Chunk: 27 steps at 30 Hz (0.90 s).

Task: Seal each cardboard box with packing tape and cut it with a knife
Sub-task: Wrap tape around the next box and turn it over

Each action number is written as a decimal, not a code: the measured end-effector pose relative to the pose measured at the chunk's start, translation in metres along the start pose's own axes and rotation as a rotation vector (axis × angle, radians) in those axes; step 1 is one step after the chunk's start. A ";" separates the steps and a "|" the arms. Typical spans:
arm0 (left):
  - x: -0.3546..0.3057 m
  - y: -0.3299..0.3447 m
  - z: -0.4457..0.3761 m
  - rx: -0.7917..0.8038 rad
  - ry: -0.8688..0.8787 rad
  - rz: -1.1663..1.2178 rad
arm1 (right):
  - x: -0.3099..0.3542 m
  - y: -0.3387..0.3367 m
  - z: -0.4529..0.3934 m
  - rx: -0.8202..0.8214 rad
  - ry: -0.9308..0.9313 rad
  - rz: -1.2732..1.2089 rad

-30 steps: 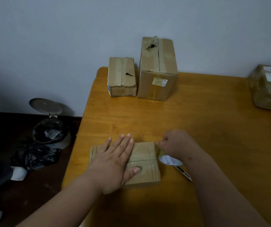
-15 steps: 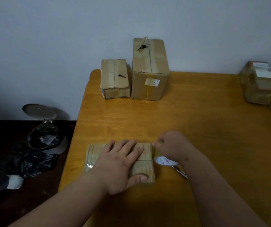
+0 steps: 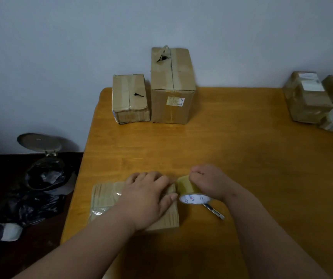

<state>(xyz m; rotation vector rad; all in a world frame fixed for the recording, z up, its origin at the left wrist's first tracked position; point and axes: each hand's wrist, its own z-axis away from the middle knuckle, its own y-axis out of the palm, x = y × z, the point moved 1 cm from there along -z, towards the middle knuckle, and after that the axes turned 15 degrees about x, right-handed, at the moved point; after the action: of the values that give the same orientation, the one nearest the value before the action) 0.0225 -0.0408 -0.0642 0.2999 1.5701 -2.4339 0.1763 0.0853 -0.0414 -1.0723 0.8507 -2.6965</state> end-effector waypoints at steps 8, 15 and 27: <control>-0.012 -0.001 -0.031 -0.001 -0.048 0.095 | -0.018 -0.007 0.003 0.103 -0.039 -0.149; -0.016 -0.005 -0.034 0.052 -0.127 0.123 | -0.037 -0.017 -0.010 0.090 0.037 0.204; -0.019 -0.017 -0.031 0.107 -0.209 0.226 | -0.072 -0.038 -0.017 0.121 0.040 0.065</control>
<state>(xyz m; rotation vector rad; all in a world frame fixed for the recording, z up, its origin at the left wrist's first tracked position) 0.0370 -0.0045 -0.0567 0.2200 1.2508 -2.2941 0.2223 0.1469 -0.0734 -0.9513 0.7054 -2.6849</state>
